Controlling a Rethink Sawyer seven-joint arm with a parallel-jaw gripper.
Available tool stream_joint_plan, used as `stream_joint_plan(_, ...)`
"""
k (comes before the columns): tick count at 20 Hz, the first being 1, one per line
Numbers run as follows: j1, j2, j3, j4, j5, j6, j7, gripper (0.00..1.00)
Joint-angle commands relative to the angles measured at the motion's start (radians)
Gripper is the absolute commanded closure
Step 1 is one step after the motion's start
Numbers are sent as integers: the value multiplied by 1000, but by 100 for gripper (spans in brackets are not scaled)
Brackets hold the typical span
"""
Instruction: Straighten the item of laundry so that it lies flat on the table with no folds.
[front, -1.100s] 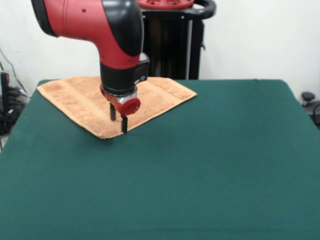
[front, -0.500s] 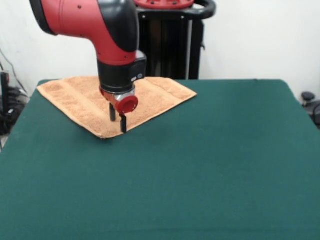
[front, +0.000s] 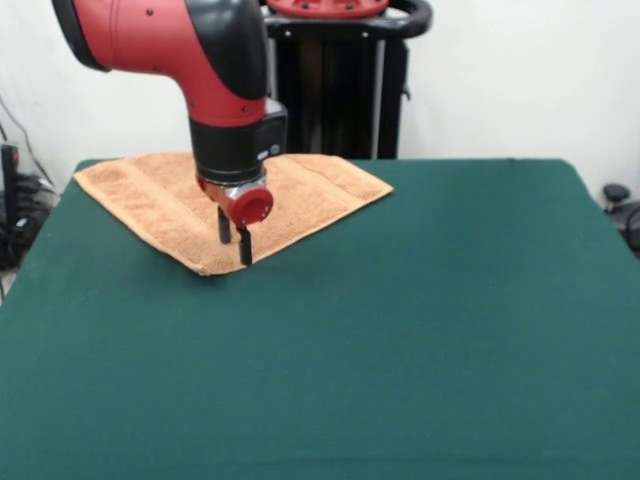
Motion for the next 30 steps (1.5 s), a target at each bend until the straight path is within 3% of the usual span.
stream_joint_plan(1, 2, 238, 82, -89, -70, -266, 7, 0)
stream_joint_plan(9, 62, 253, 27, -125, -74, -281, 35, 0)
stream_joint_plan(10, 77, 254, 14, -129, -76, -292, 39, 100)
stream_joint_plan(21, 74, 231, 12, -106, -41, -297, 60, 100)
stream_joint_plan(30, 47, 235, 131, -182, -48, -246, -19, 100)
